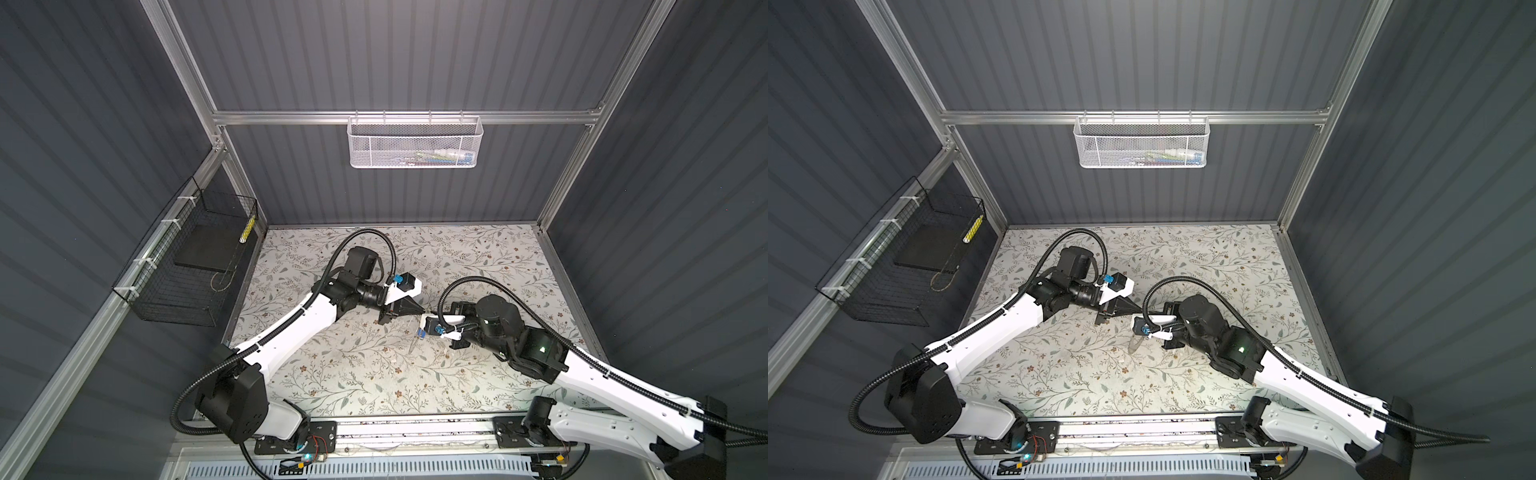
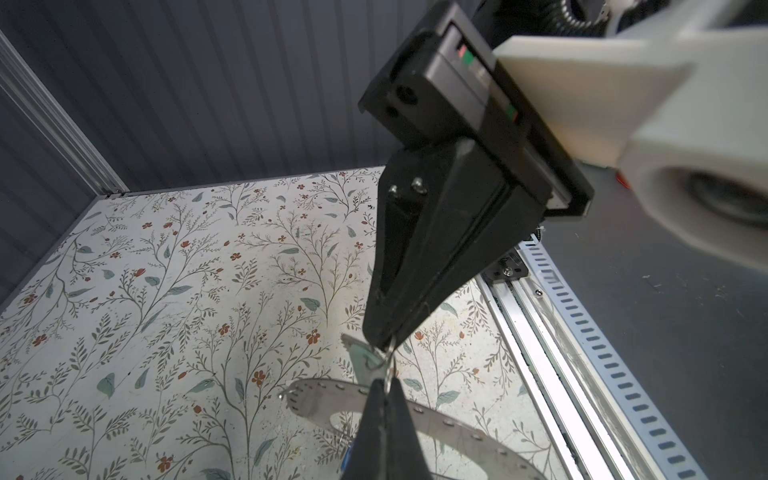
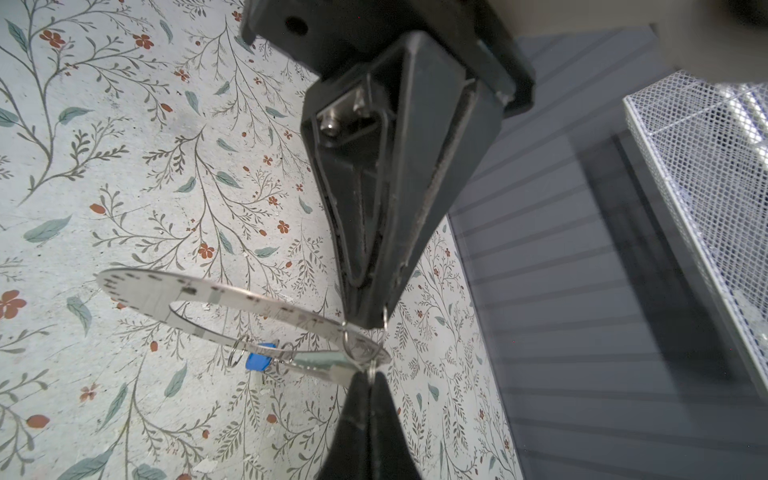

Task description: Put the keys on the keyring

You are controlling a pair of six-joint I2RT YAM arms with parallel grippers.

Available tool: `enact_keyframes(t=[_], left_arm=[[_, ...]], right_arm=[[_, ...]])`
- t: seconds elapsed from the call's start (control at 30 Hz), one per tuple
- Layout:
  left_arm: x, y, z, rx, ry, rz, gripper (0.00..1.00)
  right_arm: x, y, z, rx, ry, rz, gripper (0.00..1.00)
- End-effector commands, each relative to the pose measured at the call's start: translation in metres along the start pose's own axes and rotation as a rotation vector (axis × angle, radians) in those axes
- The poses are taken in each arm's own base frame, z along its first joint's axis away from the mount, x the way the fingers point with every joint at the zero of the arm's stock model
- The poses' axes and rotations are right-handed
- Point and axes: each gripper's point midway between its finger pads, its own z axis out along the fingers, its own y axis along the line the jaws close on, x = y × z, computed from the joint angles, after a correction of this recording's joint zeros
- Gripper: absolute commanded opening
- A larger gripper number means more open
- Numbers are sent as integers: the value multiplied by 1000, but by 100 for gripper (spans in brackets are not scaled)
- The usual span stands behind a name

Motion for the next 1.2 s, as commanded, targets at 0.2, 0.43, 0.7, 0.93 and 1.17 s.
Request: enact_keyframes(t=[0.2, 0.43, 0.7, 0.93, 1.17], left_arm=[[-25, 7, -8, -22, -66, 39, 0], [-32, 13, -10, -48, -115, 39, 0], [-41, 14, -15, -31, -191, 64, 0], [-43, 13, -16, -9, -208, 89, 0], [-46, 11, -18, -8, -212, 111, 0]], right_arm=[[6, 9, 6, 3, 19, -34, 0], [-1, 5, 11, 18, 1, 35, 7], [-5, -8, -4, 61, -50, 170, 28], [-6, -15, -21, 84, -111, 291, 31], [-22, -35, -34, 90, -227, 432, 28]])
